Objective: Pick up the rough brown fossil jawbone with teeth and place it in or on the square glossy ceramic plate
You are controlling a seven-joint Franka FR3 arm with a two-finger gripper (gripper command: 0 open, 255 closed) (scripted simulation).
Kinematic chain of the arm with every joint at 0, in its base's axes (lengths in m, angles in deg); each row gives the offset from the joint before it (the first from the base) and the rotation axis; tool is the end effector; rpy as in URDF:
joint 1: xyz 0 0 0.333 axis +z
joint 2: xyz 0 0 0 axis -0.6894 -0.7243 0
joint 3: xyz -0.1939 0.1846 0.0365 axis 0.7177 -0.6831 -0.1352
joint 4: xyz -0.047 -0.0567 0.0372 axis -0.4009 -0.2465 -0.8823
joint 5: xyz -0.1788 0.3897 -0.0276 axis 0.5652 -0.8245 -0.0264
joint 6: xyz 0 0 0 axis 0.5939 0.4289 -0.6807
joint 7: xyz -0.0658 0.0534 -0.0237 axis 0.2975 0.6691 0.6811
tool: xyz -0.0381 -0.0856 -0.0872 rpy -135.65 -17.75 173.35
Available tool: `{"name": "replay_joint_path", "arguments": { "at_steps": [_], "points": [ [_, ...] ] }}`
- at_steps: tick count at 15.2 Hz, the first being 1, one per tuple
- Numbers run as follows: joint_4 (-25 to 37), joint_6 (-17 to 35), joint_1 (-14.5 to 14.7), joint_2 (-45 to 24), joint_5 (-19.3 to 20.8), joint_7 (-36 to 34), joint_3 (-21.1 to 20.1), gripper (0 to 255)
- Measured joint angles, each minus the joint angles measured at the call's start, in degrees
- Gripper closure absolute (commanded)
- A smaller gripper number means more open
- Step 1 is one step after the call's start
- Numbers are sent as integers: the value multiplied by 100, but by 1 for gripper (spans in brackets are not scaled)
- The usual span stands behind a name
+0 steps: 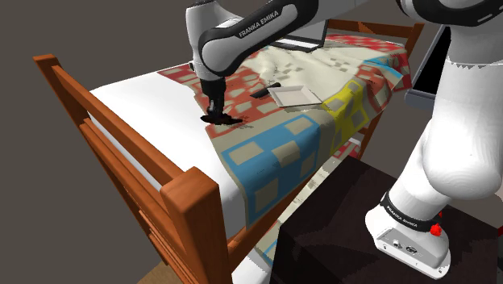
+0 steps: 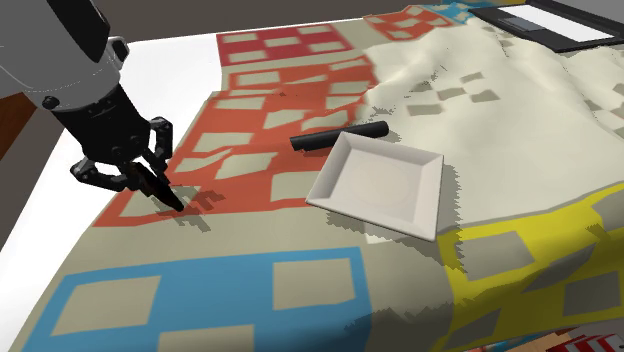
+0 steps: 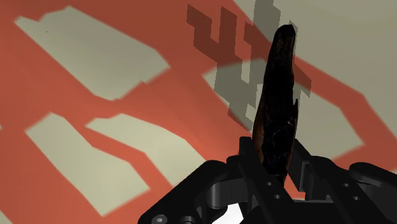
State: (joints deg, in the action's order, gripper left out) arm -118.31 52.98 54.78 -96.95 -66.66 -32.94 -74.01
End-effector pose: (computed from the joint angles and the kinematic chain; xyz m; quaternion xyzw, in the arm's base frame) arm 0.6007 0.2319 0.3120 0.9409 0.3363 0.0041 0.0398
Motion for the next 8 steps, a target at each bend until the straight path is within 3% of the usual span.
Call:
{"name": "replay_joint_path", "arguments": {
  "at_steps": [8],
  "points": [
    [268,-404,-8,145,-57,66,-13,255]
  ]
}}
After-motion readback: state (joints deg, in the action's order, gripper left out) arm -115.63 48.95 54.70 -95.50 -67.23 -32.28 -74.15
